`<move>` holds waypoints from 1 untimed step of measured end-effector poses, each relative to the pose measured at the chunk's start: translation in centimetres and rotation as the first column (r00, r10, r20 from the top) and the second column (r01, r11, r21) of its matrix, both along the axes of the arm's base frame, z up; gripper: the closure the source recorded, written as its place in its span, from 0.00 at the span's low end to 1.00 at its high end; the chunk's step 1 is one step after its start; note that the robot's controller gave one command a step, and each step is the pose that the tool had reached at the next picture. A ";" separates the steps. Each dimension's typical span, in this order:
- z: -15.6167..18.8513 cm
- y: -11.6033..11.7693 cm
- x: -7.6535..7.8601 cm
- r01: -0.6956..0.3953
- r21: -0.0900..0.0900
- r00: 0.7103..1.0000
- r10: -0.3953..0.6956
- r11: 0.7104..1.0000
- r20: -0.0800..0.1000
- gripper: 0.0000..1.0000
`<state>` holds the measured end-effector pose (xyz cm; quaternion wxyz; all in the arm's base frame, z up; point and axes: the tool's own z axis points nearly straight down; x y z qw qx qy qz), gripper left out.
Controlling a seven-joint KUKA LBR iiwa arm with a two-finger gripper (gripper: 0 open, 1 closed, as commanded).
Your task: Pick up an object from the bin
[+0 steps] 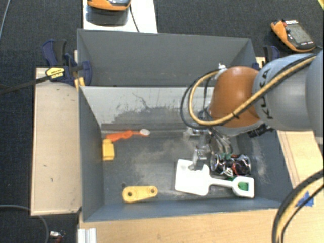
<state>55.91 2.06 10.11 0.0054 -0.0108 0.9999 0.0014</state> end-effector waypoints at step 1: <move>-2.1 -1.6 -1.7 0.119 0.001 0.993 -0.119 0.993 0.003 0.00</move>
Offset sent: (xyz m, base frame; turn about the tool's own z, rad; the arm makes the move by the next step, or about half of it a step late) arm -0.0303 -0.0574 -0.0311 0.0426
